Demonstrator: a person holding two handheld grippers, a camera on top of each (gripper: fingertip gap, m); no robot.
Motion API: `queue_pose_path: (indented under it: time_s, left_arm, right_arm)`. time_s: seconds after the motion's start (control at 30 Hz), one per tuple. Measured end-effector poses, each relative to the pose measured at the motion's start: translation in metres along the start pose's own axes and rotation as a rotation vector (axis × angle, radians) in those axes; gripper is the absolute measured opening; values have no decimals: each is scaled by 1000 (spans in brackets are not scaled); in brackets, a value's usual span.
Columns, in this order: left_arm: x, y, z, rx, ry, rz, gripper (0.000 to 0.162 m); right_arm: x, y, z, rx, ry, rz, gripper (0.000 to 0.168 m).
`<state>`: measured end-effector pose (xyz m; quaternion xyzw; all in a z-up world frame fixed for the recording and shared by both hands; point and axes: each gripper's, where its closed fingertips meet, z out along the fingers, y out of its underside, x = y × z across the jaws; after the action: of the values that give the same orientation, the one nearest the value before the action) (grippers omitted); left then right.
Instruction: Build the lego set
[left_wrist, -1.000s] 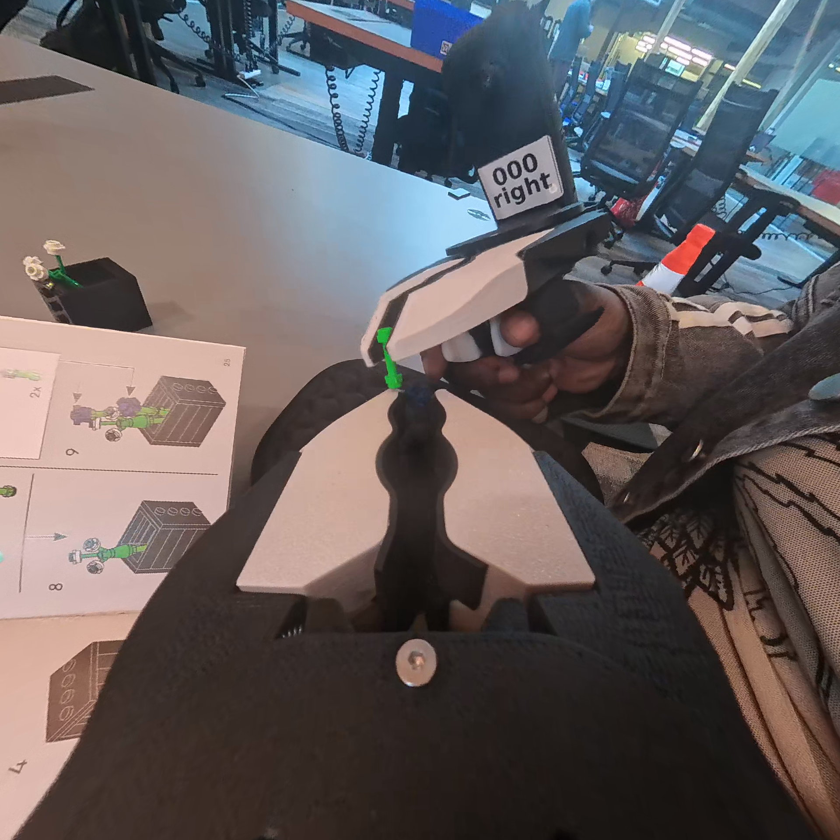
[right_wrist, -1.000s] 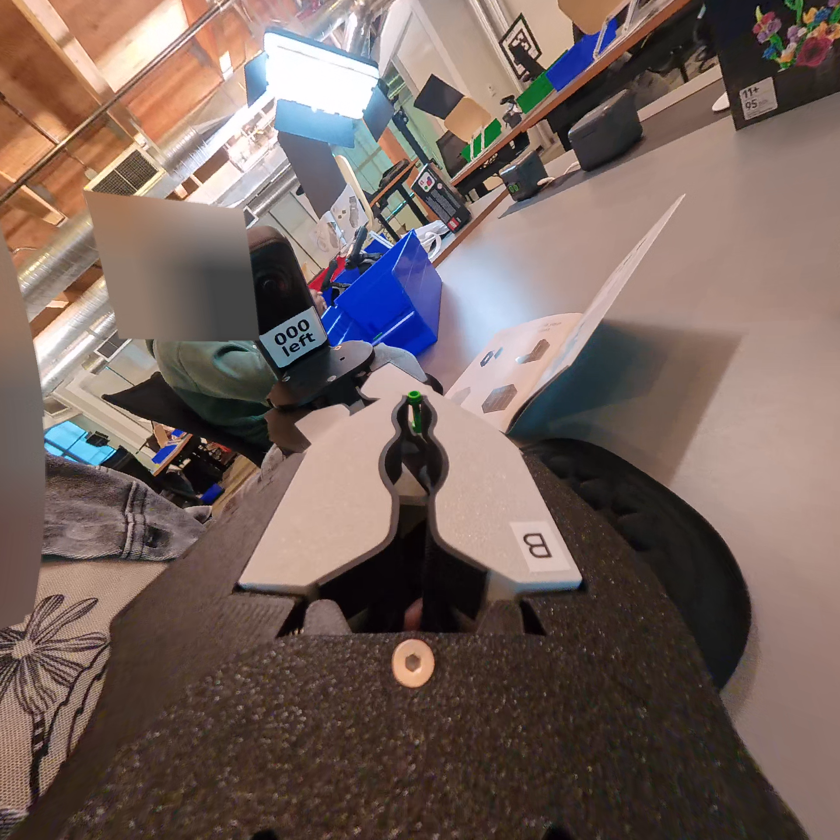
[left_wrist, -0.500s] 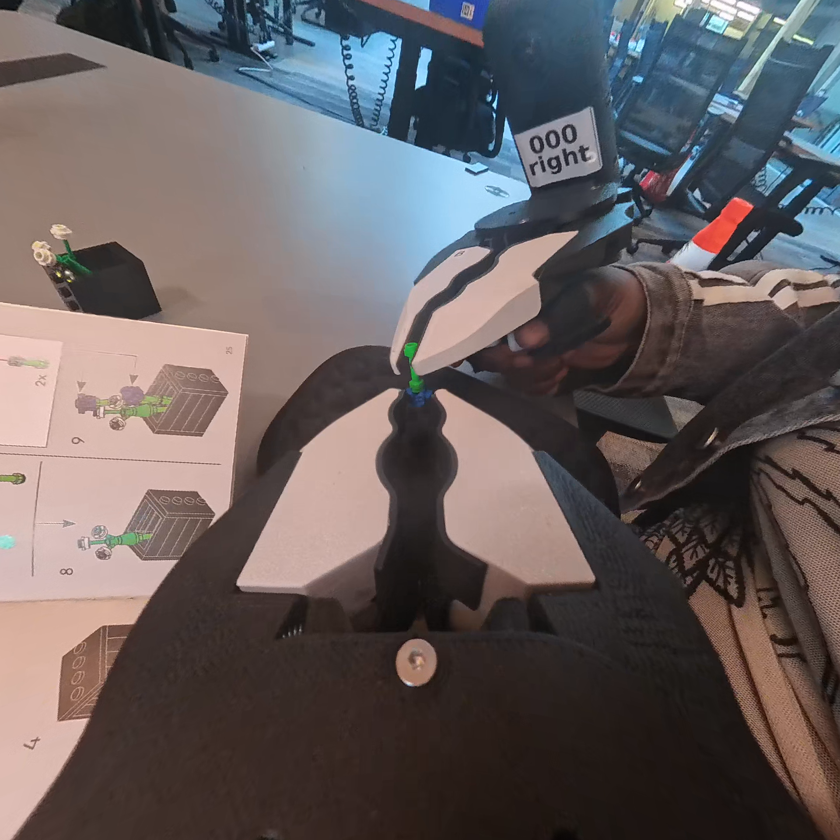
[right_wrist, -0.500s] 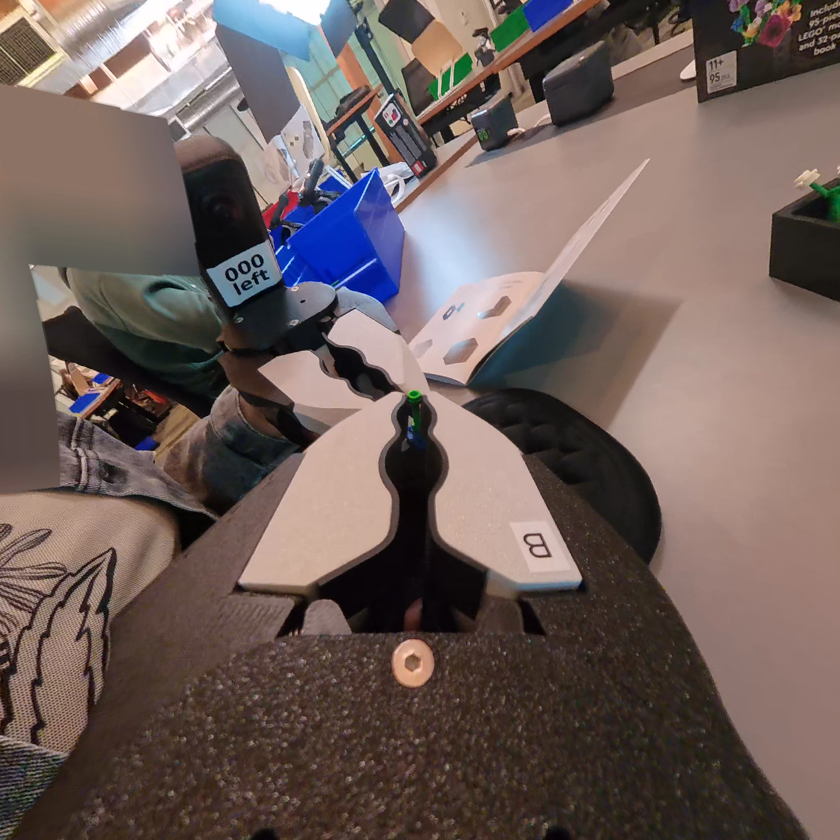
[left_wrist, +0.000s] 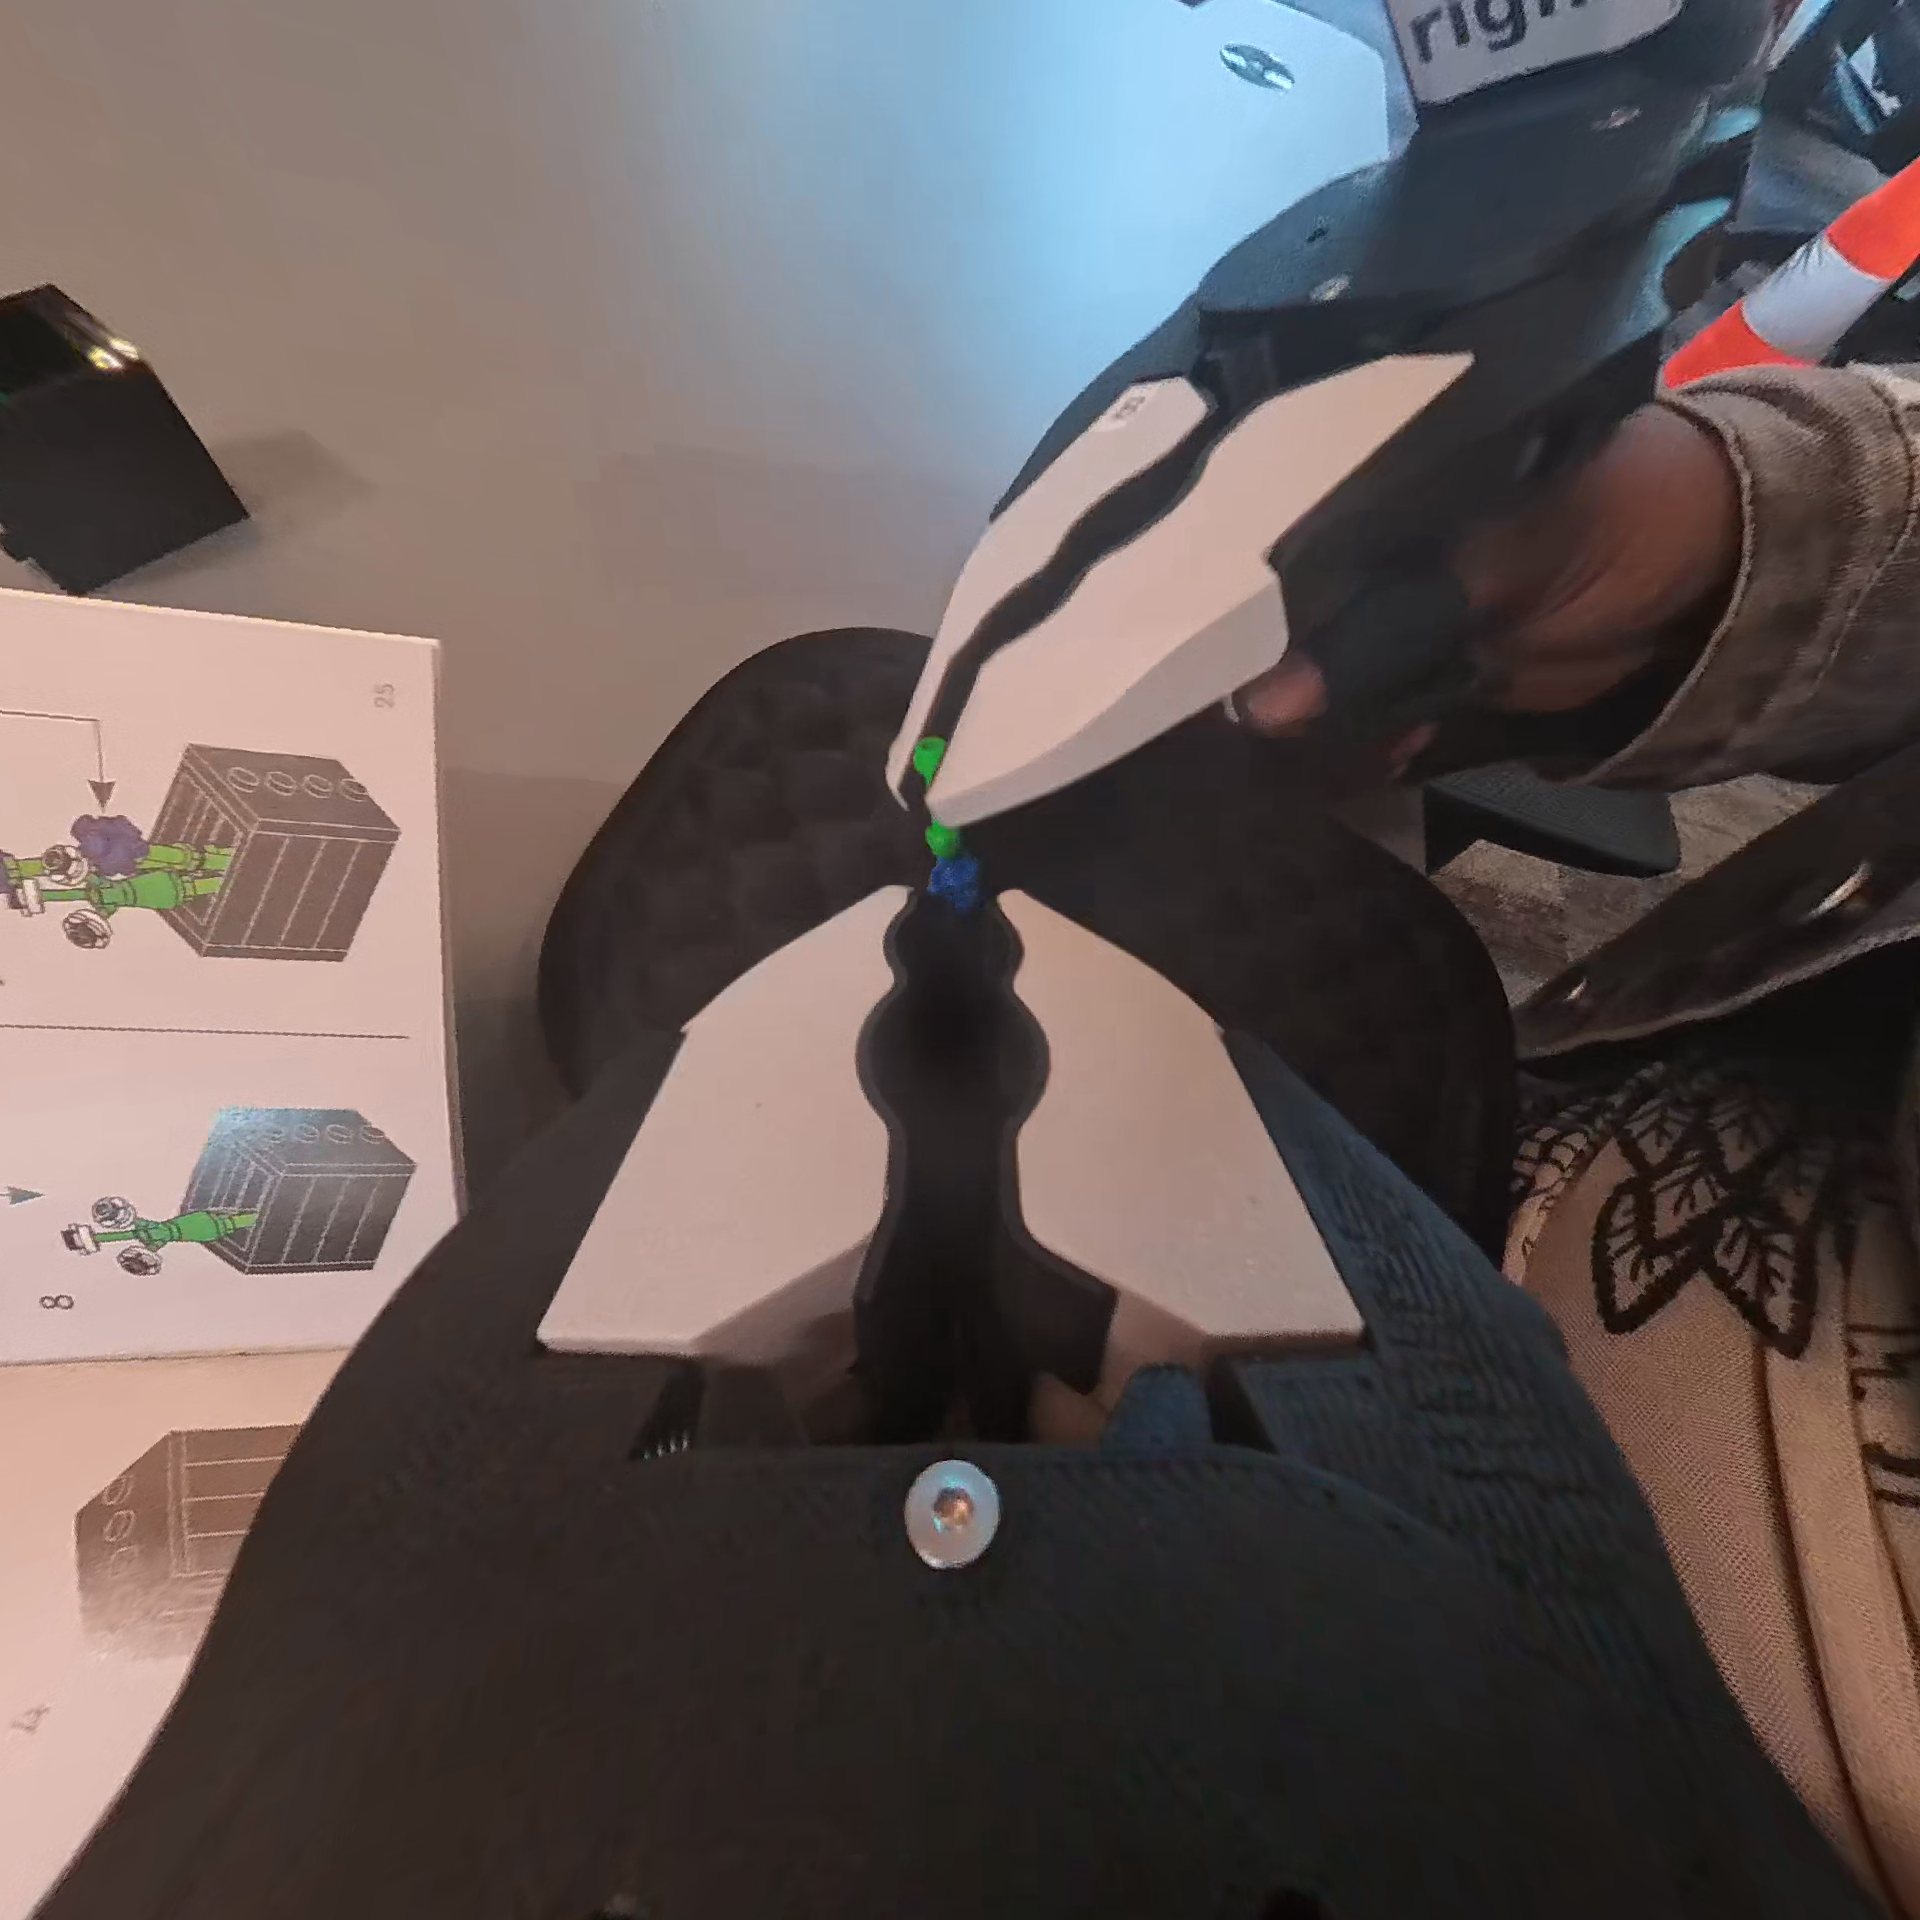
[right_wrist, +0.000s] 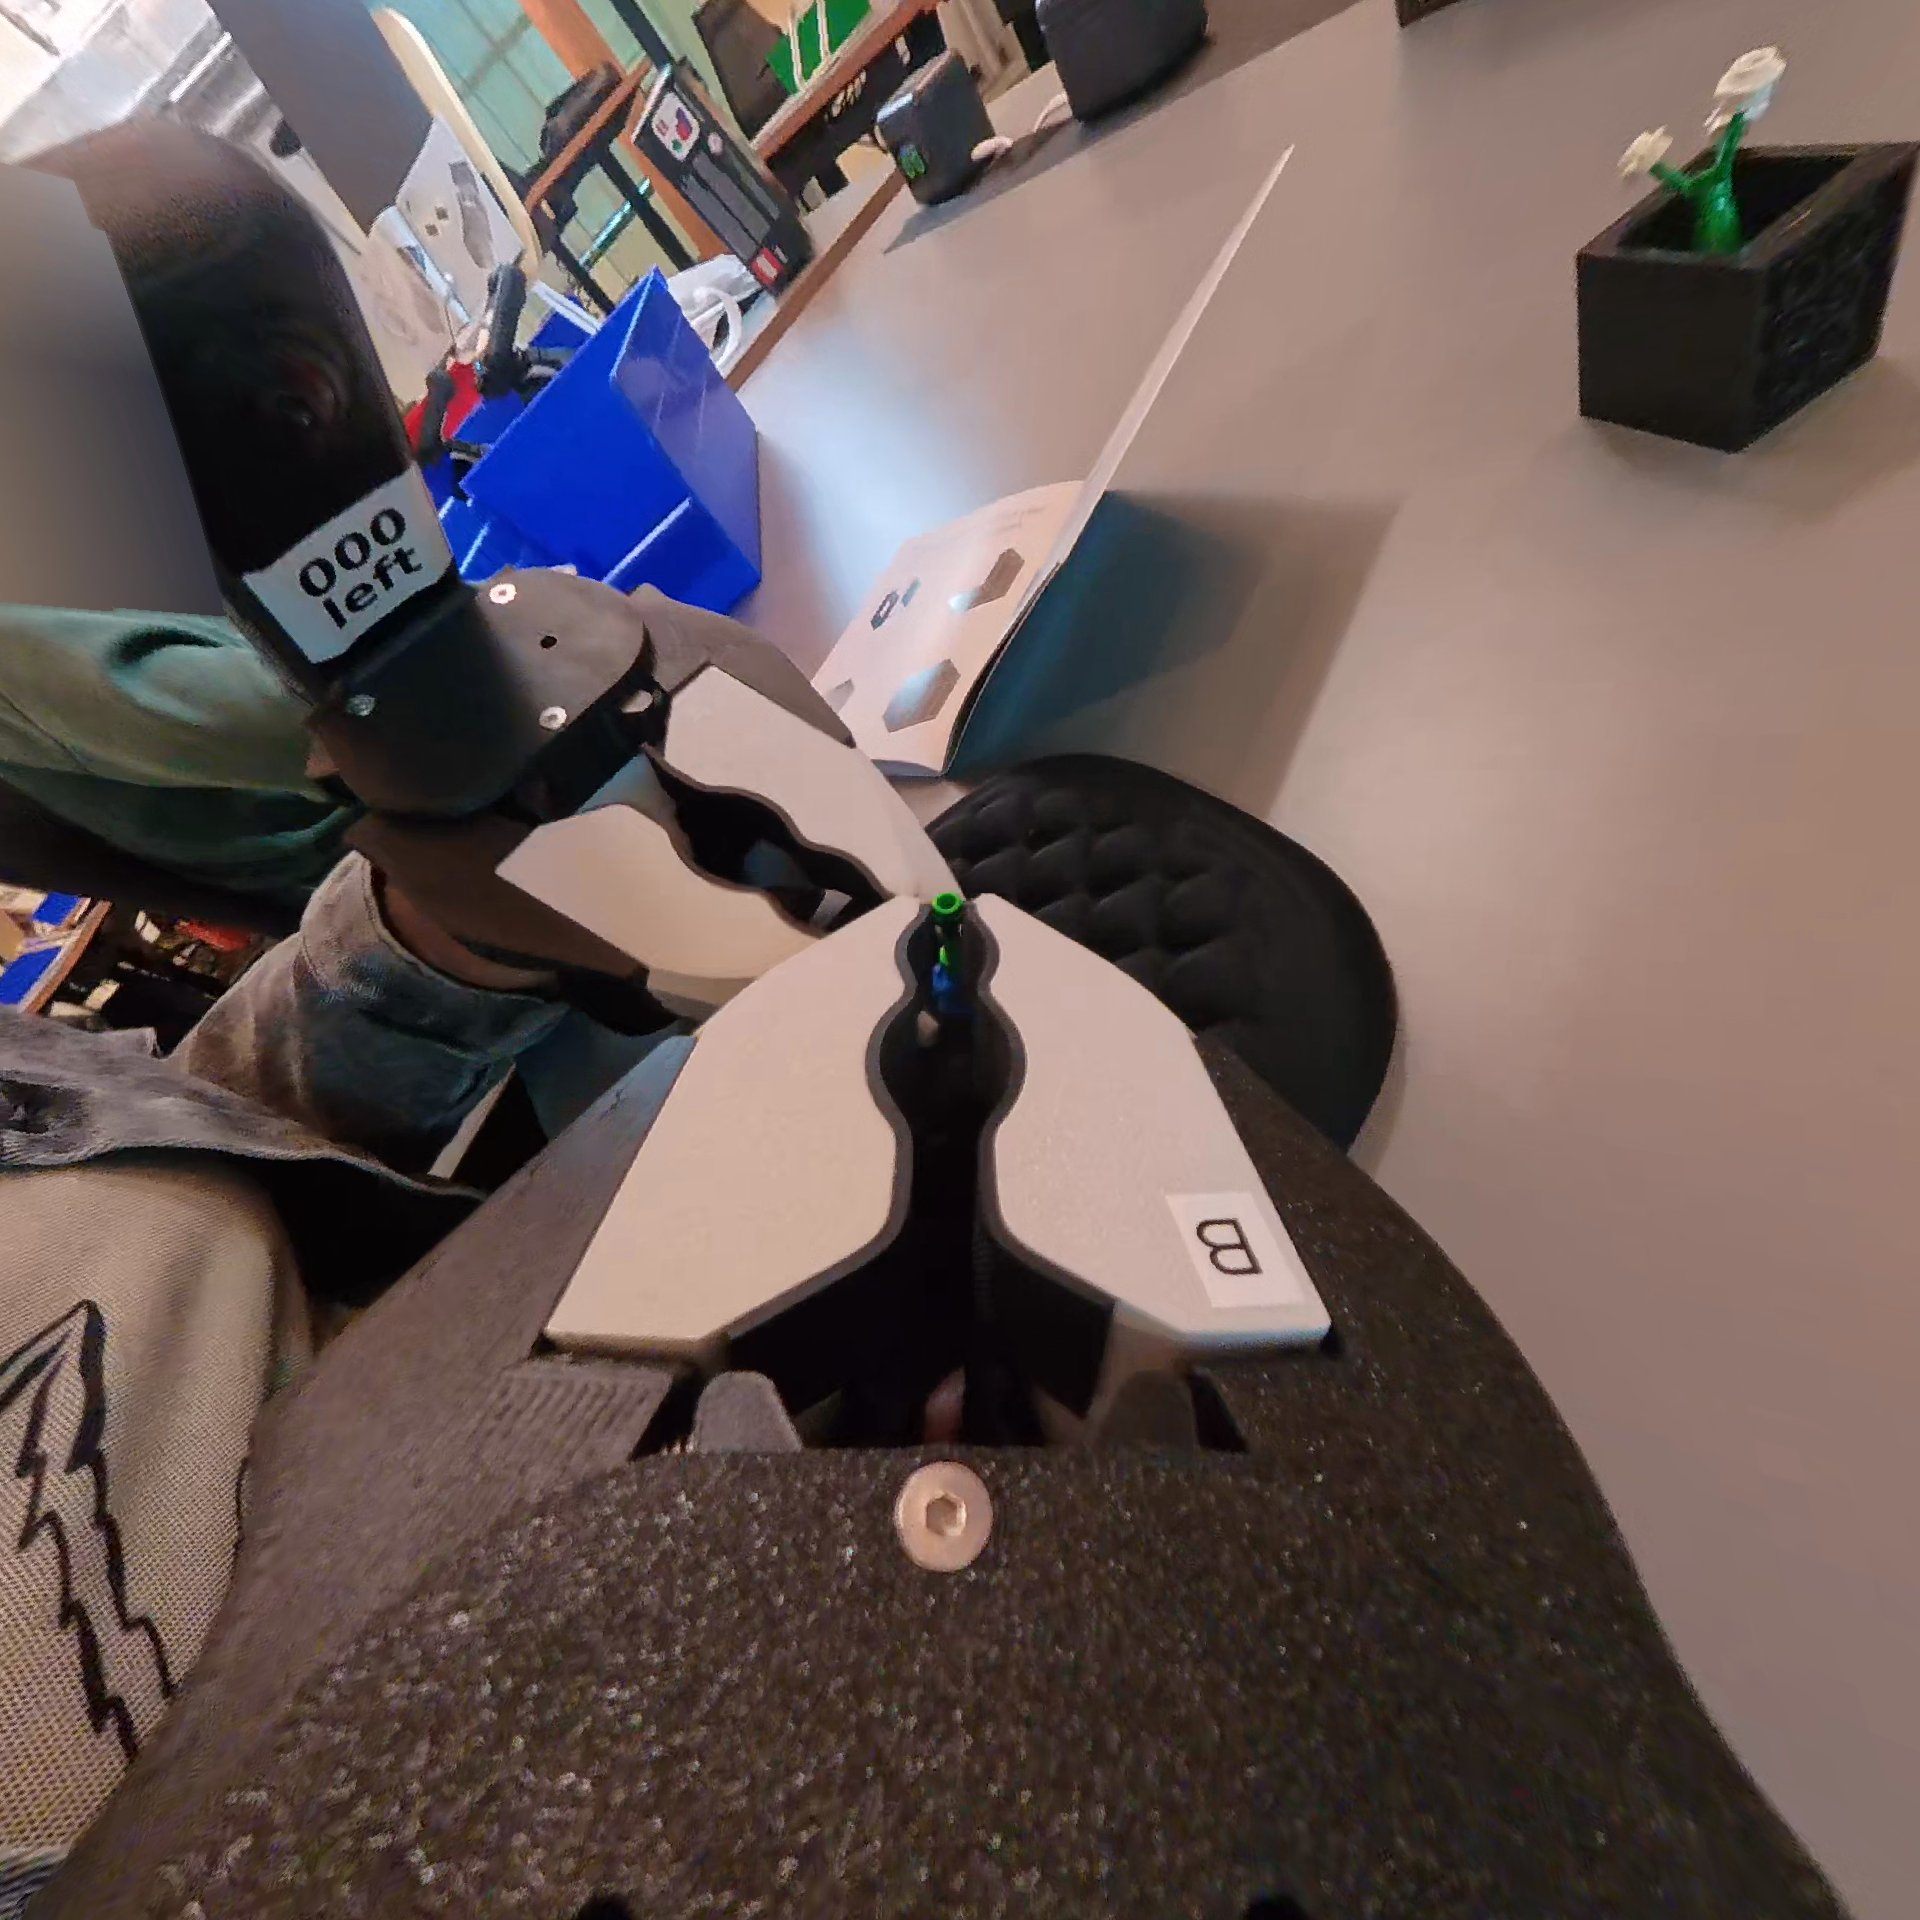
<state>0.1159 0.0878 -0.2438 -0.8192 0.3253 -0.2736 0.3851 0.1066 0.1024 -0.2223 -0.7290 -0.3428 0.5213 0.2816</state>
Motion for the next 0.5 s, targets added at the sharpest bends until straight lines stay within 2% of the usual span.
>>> queue_pose_path:
  time_s: [0.5]
  left_arm:
    - [6, 4, -6, 5, -34, 77, 18]
  right_arm:
    - [-11, 4, 1, -15, -24, -46, 5]
